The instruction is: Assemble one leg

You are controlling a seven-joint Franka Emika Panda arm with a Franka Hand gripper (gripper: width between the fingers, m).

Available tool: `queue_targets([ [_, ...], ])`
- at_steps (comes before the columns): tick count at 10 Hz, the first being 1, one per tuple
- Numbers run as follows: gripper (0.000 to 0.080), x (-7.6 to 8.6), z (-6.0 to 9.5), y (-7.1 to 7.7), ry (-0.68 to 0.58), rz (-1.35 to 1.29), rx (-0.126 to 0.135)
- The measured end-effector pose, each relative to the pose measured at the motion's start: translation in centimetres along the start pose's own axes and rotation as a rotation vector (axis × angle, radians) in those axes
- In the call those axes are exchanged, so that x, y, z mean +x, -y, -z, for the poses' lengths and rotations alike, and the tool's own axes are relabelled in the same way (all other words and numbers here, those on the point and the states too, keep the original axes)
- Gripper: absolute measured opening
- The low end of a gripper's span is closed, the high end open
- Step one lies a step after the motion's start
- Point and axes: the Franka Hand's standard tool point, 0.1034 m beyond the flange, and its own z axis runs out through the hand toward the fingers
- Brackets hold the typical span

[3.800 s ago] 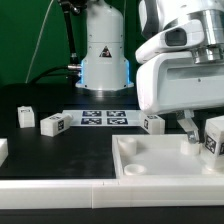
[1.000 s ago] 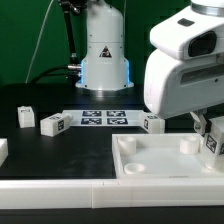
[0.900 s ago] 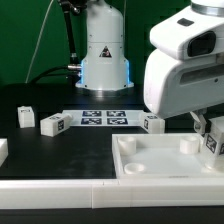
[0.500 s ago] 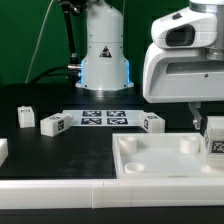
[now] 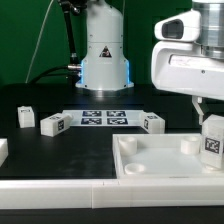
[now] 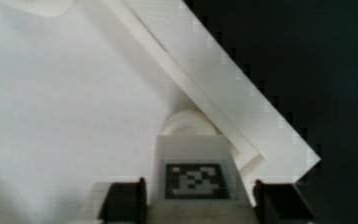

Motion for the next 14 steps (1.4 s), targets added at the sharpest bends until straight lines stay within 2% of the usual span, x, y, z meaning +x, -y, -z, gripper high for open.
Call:
queue_targets([
  [2, 0.0291, -0.24, -0.06, 0.19, 0.014, -0.154, 0.010],
  [4, 0.0291, -0.16, -0.01, 0.21, 0.038, -0.196, -0.007],
  [5, 0.0361, -0.24, -0.02, 0.42, 0.038, -0.206, 0.000],
  [6, 0.0361, -0.20, -0.06, 0.40, 0.038, -0.156, 0.002],
  [7, 0.0544, 0.08, -0.05, 0.31, 0.040, -0.087, 0.007],
  [8, 0.0631, 0.15, -0.03, 0.24, 0.043, -0.062, 0.008],
  [14, 0.0649, 0.50, -0.04, -0.02, 0.037, 0.550, 0.017],
])
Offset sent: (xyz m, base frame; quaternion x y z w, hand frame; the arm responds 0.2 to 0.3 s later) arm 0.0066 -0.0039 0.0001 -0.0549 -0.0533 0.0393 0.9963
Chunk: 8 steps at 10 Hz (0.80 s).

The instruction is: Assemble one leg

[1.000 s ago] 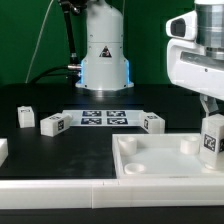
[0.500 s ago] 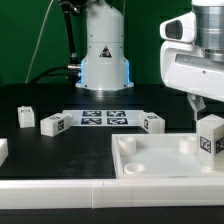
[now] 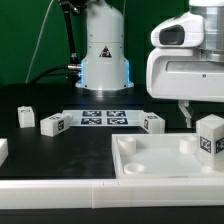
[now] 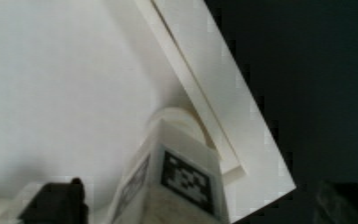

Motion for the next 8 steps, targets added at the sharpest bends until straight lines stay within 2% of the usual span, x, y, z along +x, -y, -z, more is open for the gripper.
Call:
queue_targets([
  [8, 0.0649, 0.30, -0.02, -0.62, 0.000, 0.753, -0.003],
])
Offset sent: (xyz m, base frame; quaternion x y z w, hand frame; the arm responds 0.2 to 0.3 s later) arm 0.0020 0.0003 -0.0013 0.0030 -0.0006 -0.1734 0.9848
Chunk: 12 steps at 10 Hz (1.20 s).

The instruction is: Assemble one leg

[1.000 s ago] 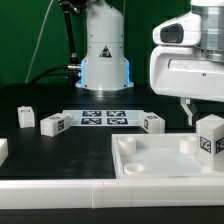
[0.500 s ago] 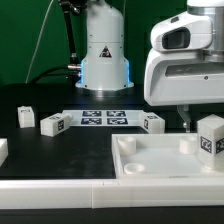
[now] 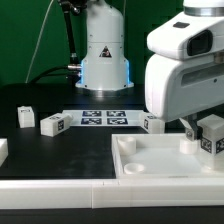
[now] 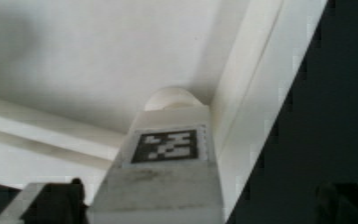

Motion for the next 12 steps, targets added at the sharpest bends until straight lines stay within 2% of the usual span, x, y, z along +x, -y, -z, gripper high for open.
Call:
queue_targets([
  [1, 0.0607, 0.00, 0.00, 0.00, 0.000, -0.001, 0.000],
  [2, 0.0607, 0.00, 0.00, 0.00, 0.000, -0.001, 0.000],
  [3, 0.0414, 0.00, 0.00, -0.01, 0.000, -0.001, 0.000],
  [4, 0.0414, -0.01, 0.01, -0.05, 0.000, -0.002, -0.001],
  [5, 0.0292, -0.04, 0.02, -0.19, 0.000, -0.004, -0.002],
  [9, 0.0292, -0.08, -0.06, -0.23, -0.024, -0.084, -0.008],
  [12, 0.0292, -0.07, -0.10, -0.26, -0.092, -0.366, -0.025],
])
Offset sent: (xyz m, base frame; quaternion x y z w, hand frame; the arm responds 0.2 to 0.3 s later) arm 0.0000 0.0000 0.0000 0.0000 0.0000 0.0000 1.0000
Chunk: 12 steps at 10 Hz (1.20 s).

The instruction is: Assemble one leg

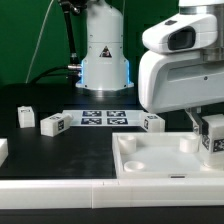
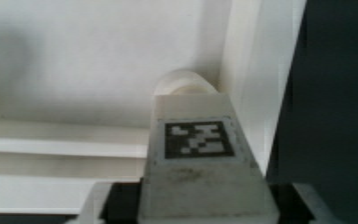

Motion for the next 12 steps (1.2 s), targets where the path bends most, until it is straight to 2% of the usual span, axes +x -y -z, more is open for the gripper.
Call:
queue_targets([
  [8, 0.0293, 0.14, -0.06, -0.44, -0.006, -0.869, 0.005],
  [12, 0.0293, 0.09, -0.15, 0.05, 0.005, -1.227, 0.018],
])
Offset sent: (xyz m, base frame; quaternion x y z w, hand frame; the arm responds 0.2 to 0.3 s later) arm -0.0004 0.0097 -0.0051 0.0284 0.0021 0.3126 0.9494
